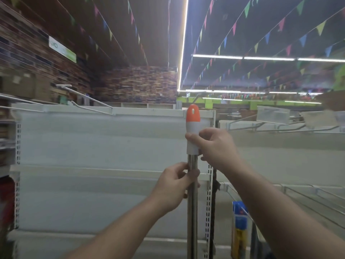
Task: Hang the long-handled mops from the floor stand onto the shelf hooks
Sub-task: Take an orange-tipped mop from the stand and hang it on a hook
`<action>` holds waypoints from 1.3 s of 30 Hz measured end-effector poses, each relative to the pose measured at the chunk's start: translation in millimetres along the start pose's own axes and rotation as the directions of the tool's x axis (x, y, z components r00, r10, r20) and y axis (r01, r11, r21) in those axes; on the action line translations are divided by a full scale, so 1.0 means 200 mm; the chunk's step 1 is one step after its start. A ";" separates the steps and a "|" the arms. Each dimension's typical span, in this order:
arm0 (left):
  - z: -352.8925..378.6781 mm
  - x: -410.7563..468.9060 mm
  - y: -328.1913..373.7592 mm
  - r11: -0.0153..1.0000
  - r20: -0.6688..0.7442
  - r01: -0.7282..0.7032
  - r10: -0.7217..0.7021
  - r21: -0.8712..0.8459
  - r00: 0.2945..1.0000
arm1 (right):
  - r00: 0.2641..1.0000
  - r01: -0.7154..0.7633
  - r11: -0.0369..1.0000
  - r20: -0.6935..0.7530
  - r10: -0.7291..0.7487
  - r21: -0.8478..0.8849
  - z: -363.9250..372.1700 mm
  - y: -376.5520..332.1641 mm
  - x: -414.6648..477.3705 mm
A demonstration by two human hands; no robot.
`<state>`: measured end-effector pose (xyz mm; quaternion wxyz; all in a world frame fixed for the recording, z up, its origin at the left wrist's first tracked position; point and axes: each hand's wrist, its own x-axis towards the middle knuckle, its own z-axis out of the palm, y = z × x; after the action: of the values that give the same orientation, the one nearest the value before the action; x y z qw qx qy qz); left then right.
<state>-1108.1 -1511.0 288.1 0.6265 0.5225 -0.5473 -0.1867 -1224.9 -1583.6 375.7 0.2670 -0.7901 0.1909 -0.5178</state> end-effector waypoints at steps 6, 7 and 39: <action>0.00 0.00 -0.02 0.999 0.010 -0.038 0.038 -0.018 0.999 | 1.000 -0.004 1.000 0.005 0.004 0.013 0.00 0.03 0.00; 0.00 0.01 -0.03 0.999 0.013 -0.041 0.041 -0.019 0.999 | 1.000 -0.004 1.000 0.005 0.004 0.013 0.00 0.03 0.00; -0.05 0.32 -0.34 0.994 -0.031 -0.105 0.106 0.023 0.994 | 0.992 -0.091 0.990 0.093 0.081 0.110 0.15 0.34 0.23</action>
<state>-1054.5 -1584.3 262.5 0.6386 0.5026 -0.5659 -0.1389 -1180.7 -1656.6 357.3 0.3420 -0.7866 0.1830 -0.4805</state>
